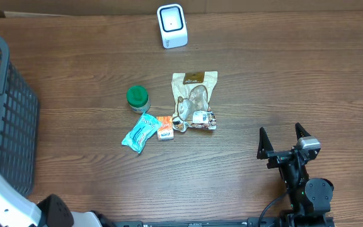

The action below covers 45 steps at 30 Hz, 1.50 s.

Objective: Scan the item barcode
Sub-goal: 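Reach into the basket and grasp the blue Kleenex pack, left gripper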

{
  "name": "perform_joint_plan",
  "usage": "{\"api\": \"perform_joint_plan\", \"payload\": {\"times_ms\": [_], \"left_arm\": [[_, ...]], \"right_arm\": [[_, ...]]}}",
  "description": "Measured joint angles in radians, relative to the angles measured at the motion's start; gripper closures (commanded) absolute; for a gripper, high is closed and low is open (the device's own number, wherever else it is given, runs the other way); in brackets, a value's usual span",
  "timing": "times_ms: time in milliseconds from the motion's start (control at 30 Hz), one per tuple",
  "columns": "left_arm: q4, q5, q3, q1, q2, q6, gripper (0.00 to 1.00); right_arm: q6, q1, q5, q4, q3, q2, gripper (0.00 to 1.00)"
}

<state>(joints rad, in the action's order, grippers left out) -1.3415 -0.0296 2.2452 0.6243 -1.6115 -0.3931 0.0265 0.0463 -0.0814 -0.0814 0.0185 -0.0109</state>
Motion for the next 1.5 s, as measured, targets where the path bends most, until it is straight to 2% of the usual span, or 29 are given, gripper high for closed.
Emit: {"api": "perform_joint_plan", "payload": {"times_ms": [133,167,400,533,800,933,1133,1500], "left_arm": [[-0.017,-0.011,-0.010,0.121,-0.040,-0.014,0.55],[-0.016,-0.014,-0.026,0.132,-0.054,0.001,0.55],[0.074,0.047,-0.269,0.137,-0.172,0.082,0.44],[0.150,0.068,-0.347,0.153,-0.207,0.122,0.22],[0.288,0.055,-0.356,0.175,-0.294,0.294,0.21],[0.336,0.048,-0.357,0.175,-0.414,0.369,0.27],[0.448,0.048,-0.362,0.175,-0.532,0.406,0.30],[0.616,0.048,-0.362,0.175,-0.594,0.495,0.36]], "right_arm": [[0.000,0.000,0.000,0.000,0.000,0.000,0.00],[0.000,0.000,0.000,0.000,0.000,0.000,0.00],[0.000,0.000,0.000,0.000,0.000,0.000,0.00],[0.000,0.000,0.000,0.000,0.000,0.000,0.00],[0.000,0.000,0.000,0.000,0.000,0.000,0.00],[0.000,0.000,0.000,0.000,0.000,0.000,0.00],[0.000,0.000,0.000,0.000,0.000,0.000,0.00],[0.000,0.000,0.000,0.000,0.000,0.000,0.00]]}}
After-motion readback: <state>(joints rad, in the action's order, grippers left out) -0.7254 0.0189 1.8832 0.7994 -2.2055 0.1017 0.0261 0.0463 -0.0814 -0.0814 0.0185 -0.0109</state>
